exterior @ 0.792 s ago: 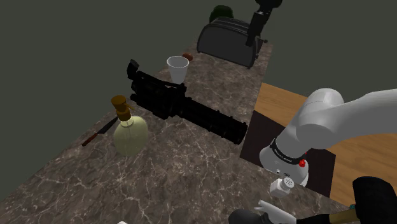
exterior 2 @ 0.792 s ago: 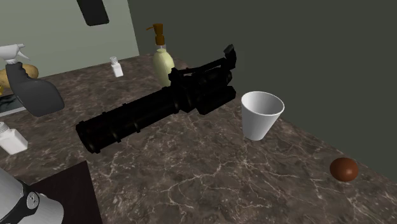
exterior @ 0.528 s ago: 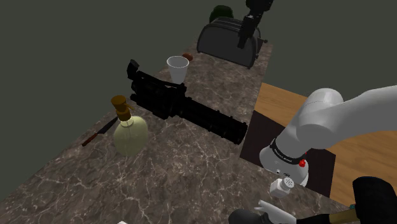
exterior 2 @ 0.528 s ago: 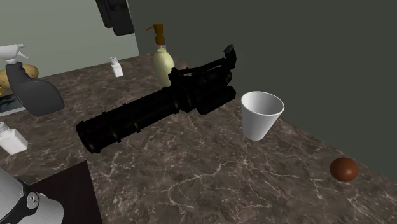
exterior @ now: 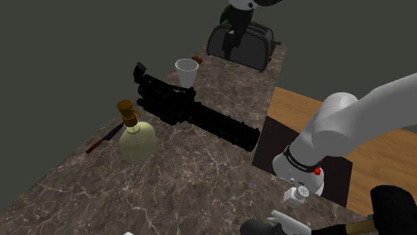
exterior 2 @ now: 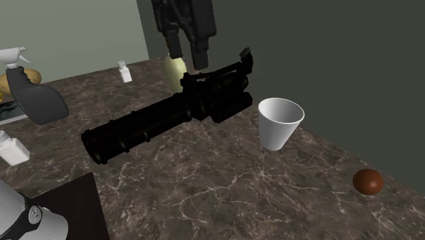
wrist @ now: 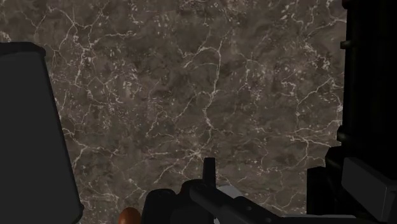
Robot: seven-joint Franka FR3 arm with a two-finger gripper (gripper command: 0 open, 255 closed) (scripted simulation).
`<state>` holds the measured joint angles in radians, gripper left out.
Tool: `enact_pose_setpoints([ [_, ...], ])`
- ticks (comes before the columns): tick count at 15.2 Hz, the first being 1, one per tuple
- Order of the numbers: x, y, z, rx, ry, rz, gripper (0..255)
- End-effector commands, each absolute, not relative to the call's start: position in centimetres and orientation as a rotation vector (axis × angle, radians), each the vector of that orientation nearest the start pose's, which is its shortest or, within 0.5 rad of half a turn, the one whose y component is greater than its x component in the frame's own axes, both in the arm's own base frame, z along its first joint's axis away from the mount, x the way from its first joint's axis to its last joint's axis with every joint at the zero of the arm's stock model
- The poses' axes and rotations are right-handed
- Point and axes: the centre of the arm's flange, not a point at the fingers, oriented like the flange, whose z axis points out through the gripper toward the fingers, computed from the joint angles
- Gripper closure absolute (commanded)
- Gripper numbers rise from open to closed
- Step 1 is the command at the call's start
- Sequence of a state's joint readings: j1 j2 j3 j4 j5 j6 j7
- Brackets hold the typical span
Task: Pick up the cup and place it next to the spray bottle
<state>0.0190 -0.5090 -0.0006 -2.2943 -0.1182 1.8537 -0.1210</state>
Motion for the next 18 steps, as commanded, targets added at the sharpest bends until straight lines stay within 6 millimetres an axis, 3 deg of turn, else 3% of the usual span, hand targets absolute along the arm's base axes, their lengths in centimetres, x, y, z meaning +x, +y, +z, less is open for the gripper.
enact_pose_setpoints([
  [1,42.9,0.4,53.2,-3.253,-0.289,-0.109,0],
  [18,60.8,5.2,40.7,-3.307,-0.409,-0.146,0],
])
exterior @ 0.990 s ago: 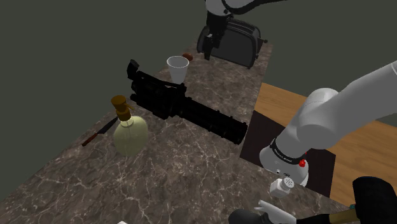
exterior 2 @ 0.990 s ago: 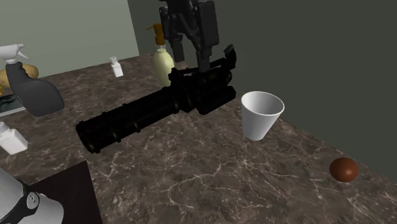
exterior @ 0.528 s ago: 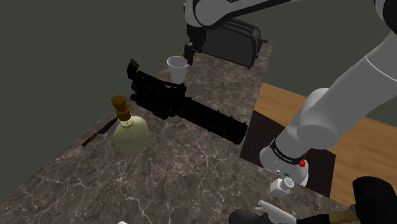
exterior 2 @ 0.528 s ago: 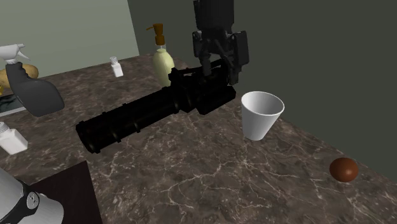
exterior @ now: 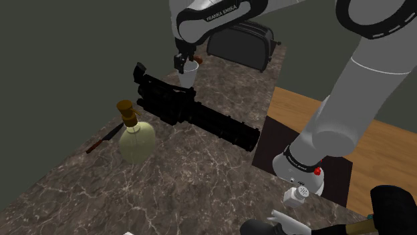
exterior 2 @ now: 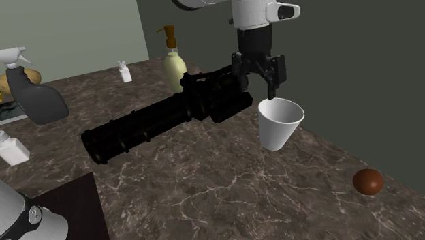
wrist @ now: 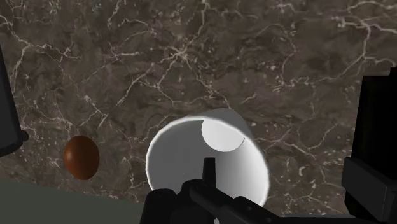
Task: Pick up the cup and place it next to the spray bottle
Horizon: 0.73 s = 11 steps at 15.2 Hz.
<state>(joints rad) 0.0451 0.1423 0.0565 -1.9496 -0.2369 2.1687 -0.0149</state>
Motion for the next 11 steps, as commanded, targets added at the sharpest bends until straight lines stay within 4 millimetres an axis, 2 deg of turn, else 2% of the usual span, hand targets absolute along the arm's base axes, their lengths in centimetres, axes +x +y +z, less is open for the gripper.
enact_pose_setpoints([
  [1,61.9,5.5,40.0,-3.310,-0.416,-0.148,0],
  [9,62.7,5.0,36.1,-3.311,-0.419,-0.149,0],
  [11,62.8,4.9,35.8,-3.311,-0.420,-0.149,0],
])
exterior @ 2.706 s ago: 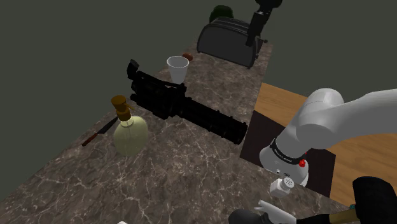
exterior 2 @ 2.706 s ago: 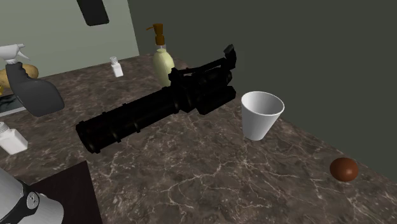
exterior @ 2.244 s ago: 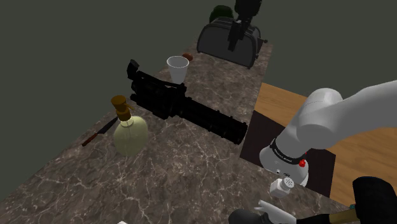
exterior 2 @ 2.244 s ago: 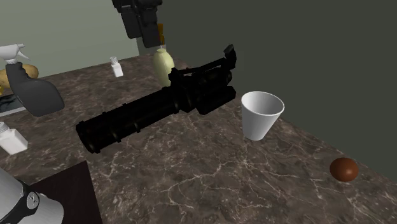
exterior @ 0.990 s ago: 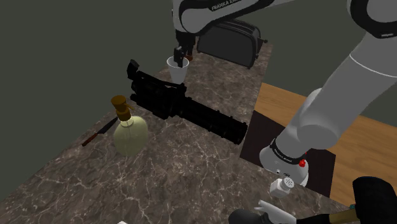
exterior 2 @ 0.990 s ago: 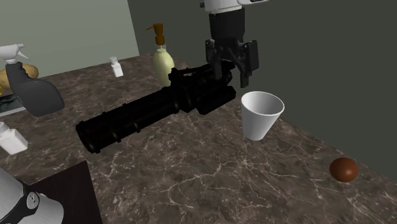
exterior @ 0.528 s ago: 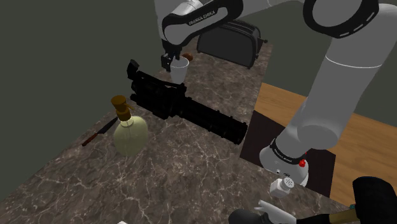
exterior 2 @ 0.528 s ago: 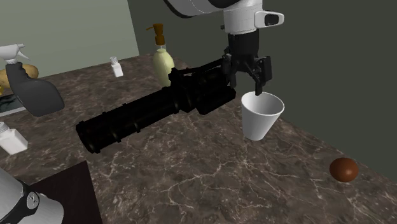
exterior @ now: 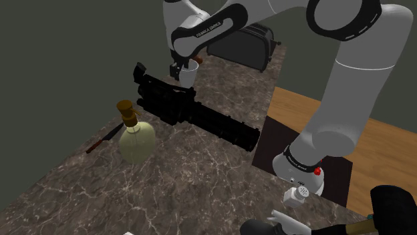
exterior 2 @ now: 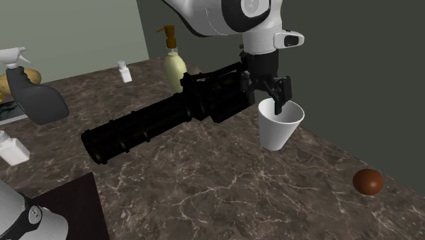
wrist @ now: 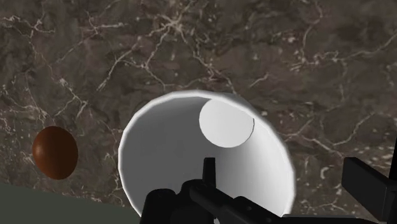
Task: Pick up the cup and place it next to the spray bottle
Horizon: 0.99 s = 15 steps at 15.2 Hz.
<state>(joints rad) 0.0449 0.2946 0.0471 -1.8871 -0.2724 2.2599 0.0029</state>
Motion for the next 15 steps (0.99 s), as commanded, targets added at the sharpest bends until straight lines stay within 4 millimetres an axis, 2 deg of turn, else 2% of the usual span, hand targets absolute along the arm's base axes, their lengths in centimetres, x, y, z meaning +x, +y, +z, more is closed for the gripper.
enact_pose_setpoints([
  [1,62.76,4.90,35.77,-3.311,-0.419,-0.149,0],
  [6,62.76,4.90,35.78,-3.311,-0.419,-0.149,0],
  [7,62.76,4.90,35.78,-3.311,-0.419,-0.149,255],
  [15,62.76,4.90,35.78,-3.311,-0.419,-0.149,255],
])
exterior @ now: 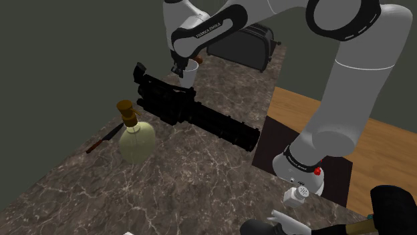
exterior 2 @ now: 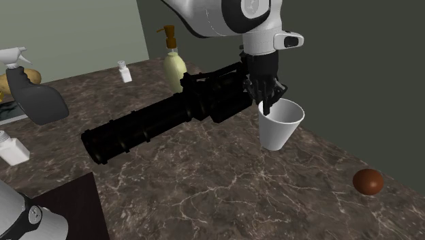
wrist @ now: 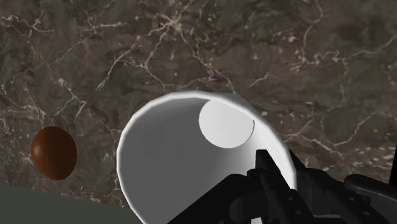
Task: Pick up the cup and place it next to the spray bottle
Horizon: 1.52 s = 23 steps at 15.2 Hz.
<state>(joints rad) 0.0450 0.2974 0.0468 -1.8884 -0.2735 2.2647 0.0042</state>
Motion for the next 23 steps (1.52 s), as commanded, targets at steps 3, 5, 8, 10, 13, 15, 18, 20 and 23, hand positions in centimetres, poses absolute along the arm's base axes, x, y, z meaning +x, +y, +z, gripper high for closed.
enact_pose_setpoints([
  [3,62.8,4.9,36.8,-3.311,-0.420,-0.149,255],
  [5,62.8,4.9,37.9,-3.311,-0.419,-0.149,255],
  [8,62.8,4.9,39.5,-3.311,-0.419,-0.149,255],
  [10,62.8,4.9,40.5,-3.311,-0.419,-0.149,255],
  [13,62.8,4.9,42.1,-3.311,-0.419,-0.149,255],
  [15,62.8,4.9,43.2,-3.311,-0.419,-0.149,255],
  [18,62.8,4.9,44.7,-3.311,-0.419,-0.149,255],
  [20,62.8,4.9,45.8,-3.311,-0.419,-0.149,255],
  [23,62.8,4.9,47.4,-3.311,-0.419,-0.149,255],
])
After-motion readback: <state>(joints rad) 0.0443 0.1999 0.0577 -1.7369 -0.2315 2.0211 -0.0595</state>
